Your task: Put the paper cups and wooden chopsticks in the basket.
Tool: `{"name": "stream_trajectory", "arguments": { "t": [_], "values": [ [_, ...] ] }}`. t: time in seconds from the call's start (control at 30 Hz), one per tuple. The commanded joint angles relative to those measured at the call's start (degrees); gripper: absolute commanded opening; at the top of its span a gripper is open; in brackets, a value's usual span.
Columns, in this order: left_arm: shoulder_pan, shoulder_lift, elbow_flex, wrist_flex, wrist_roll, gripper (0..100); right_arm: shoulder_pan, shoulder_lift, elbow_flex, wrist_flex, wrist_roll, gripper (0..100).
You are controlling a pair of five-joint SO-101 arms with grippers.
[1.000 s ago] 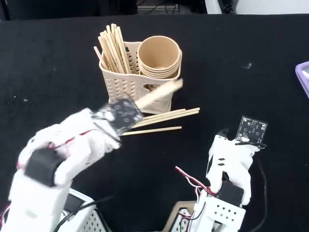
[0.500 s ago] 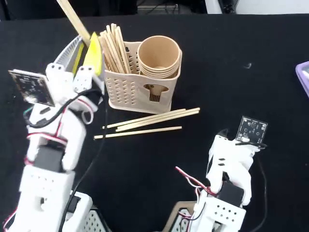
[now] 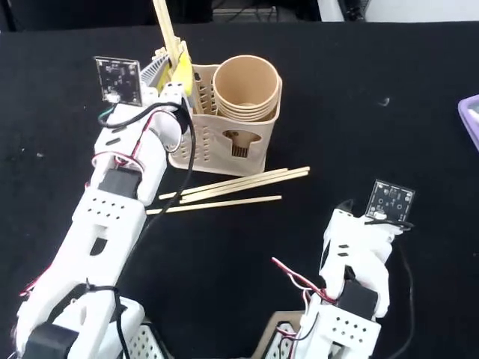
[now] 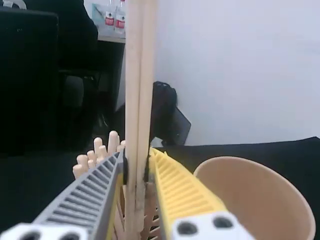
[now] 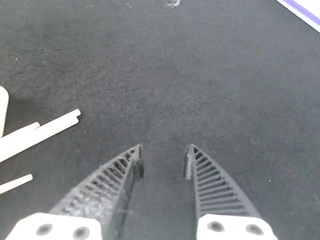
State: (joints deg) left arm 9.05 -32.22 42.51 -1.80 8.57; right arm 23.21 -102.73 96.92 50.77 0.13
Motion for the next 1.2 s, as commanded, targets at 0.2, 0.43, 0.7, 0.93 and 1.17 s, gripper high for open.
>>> {"name": "stream_trajectory", "arguments": {
  "t": [0.2,0.43,0.7,0.93,1.17],
  "values": [
    [0.0,-0.6,-6.5,11.9,0.8,16,-0.4,-1.3,-0.2,-0.6,-0.2,14.5],
    [0.0,-4.9,-12.4,21.2,0.4,16,-0.3,-1.3,-0.2,-0.5,-0.2,14.5],
    [-8.7,-22.2,-10.1,50.0,-1.1,16,-0.5,-1.3,-0.2,-0.4,-0.2,14.7],
    [-24.1,-29.9,12.7,59.8,-15.8,16,-0.4,-1.3,-3.4,1.5,9.2,14.8],
    [-24.9,-31.5,30.6,54.5,-15.0,16,-0.6,-0.1,-20.8,10.2,15.0,14.8]
  ]
}}
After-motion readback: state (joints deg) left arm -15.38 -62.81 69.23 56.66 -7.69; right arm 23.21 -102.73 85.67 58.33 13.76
